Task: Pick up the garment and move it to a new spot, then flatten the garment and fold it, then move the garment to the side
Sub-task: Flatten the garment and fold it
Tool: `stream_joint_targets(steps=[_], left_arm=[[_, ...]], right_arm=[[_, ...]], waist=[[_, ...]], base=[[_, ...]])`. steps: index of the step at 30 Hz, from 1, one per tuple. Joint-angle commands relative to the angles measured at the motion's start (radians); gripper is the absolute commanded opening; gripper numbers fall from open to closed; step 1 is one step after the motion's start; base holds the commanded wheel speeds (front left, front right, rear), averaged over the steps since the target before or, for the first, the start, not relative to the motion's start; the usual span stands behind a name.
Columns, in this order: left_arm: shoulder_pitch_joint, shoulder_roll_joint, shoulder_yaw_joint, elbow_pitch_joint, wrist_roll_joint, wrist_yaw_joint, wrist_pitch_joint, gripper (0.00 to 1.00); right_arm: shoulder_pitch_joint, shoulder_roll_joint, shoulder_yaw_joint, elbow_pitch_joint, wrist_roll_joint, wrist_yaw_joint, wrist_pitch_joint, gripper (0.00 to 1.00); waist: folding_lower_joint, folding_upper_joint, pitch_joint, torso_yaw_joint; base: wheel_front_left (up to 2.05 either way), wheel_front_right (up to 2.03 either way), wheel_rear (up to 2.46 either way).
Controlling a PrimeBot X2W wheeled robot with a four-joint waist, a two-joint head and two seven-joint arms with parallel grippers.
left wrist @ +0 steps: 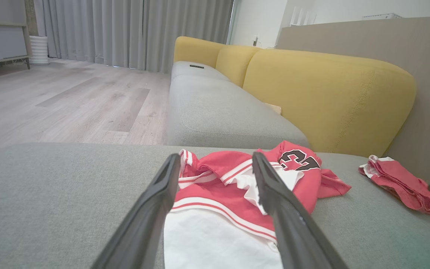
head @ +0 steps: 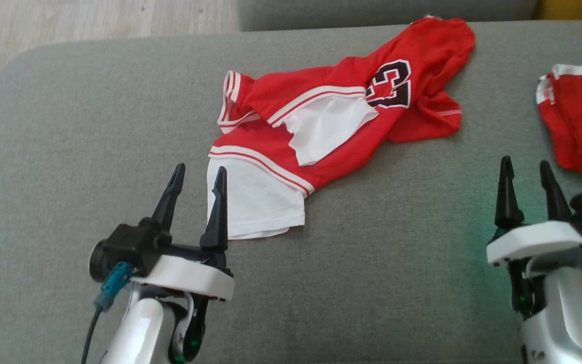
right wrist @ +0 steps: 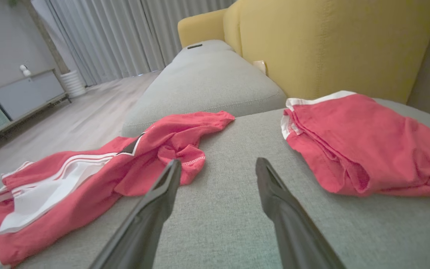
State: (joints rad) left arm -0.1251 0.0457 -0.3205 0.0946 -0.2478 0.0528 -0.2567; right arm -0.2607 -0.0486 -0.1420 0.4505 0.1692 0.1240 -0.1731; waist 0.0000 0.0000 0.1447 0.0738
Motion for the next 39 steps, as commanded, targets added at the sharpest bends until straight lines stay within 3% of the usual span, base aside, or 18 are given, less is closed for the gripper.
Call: stream_joint_targets(steps=[1,13,27,28,29,39], left_arm=[[-0.036,0.004,0.020,-0.035,0.007,-0.004,-0.005,1.00],[-0.071,0.004,-0.005,-0.036,-0.003,0.000,-0.005,1.00],[-0.070,0.004,-0.002,-0.048,0.002,0.005,-0.005,1.00],[-0.071,0.004,-0.001,-0.048,0.003,0.005,-0.005,1.00],[-0.073,0.004,0.000,-0.048,0.003,0.005,-0.005,1.00],[-0.065,0.004,0.010,-0.034,0.003,0.005,-0.005,1.00]], right_arm=[[-0.062,-0.002,0.020,-0.026,-0.028,0.007,0.011,1.00],[-0.272,-0.018,-0.081,0.183,-0.355,0.007,0.116,1.00],[-0.427,-0.020,-0.197,0.422,-0.519,0.007,0.058,1.00],[-0.436,-0.019,-0.207,0.437,-0.527,0.007,0.054,0.35],[-0.443,-0.018,-0.214,0.452,-0.534,0.007,0.048,0.00],[-0.464,-0.006,-0.217,0.555,-0.525,0.007,-0.049,0.00]], waist=[[0.0000,0.0000,0.019,0.014],[0.0000,0.0000,0.102,0.109],[0.0000,0.0000,0.149,0.129],[0.0000,0.0000,0.151,0.128],[0.0000,0.0000,0.152,0.127],[0.0000,0.0000,0.098,0.090]], base=[[0.00,0.00,0.00],[0.00,0.00,0.00],[0.00,0.00,0.00],[0.00,0.00,0.00],[0.00,0.00,0.00],[0.00,0.00,0.00]])
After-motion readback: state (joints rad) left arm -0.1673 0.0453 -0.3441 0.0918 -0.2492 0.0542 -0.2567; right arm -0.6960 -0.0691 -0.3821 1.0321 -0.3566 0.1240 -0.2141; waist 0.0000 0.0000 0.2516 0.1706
